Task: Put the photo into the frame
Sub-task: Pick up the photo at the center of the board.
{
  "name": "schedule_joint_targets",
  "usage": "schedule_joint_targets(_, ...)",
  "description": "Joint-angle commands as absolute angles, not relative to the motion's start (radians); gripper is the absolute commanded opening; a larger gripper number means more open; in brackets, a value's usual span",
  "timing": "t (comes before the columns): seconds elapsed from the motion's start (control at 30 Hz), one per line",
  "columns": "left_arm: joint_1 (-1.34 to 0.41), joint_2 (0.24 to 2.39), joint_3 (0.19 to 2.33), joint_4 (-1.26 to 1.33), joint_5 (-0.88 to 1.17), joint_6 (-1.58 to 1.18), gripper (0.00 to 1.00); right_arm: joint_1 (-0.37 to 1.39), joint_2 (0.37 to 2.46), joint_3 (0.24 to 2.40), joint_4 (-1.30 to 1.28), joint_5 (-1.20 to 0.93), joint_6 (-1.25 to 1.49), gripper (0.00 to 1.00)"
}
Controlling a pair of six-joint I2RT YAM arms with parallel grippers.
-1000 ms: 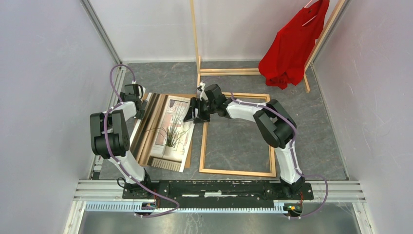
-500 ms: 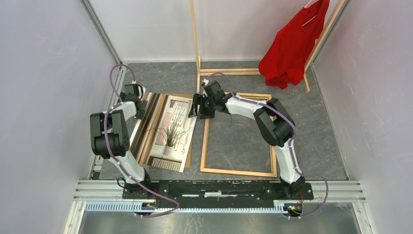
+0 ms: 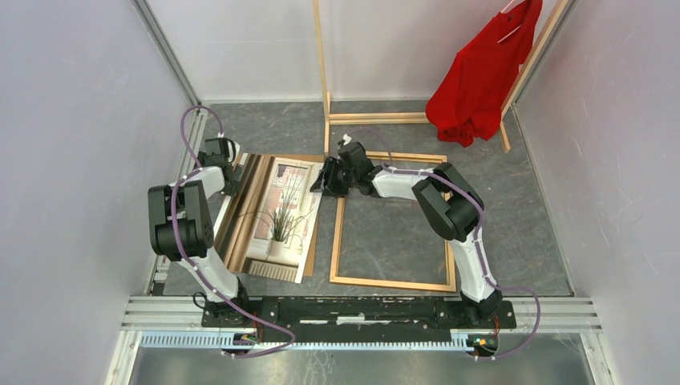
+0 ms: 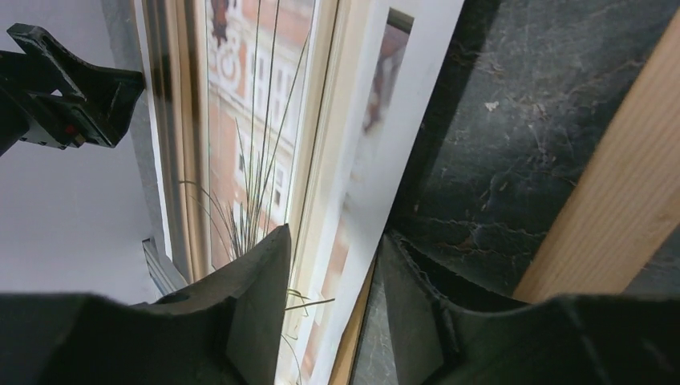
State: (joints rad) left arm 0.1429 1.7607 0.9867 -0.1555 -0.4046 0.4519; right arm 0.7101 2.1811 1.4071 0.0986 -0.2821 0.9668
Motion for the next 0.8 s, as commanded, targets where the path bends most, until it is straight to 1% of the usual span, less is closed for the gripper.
schedule_joint_targets(0.0, 0.136, 1.797, 0.967, -0.255, -0.301, 0.458, 0.95, 0.718, 2.102, 1.371, 0.239, -0.271, 1.003, 0.48)
schedule_joint_targets(0.03, 0.136, 1.795, 0.966, -0.256, -0.301, 0.459, 0.95, 0.717, 2.095, 1.368, 0.254, -0.267, 1.005, 0.44)
schedule_joint_targets(0.17, 0.137, 1.787, 0.962, -0.258, -0.302, 0.462, 0.95, 0.72, 2.096, 1.371, 0.285, -0.258, 1.016, 0.32)
schedule_joint_targets(0.37, 0.136, 1.785, 0.956, -0.25, -0.308, 0.472, 0.95, 0.729, 2.08, 1.369, 0.275, -0.23, 0.994, 0.3)
schedule_joint_targets(0.43, 0.136, 1.789, 0.956, -0.251, -0.308, 0.473, 0.95, 0.732, 2.076, 1.393, 0.215, -0.193, 0.963, 0.31)
schedule_joint_targets(0.5, 0.136, 1.79, 0.956, -0.248, -0.309, 0.472, 0.95, 0.737, 2.08, 1.418, 0.165, -0.167, 0.933, 0.34)
schedule_joint_targets(0.7, 0.136, 1.796, 0.95, -0.242, -0.307, 0.474, 0.95, 0.759, 2.145, 1.55, 0.007, -0.1, 0.828, 0.35)
schedule_joint_targets(0.77, 0.136, 1.797, 0.95, -0.241, -0.307, 0.475, 0.95, 0.761, 2.16, 1.558, 0.006, -0.109, 0.827, 0.35)
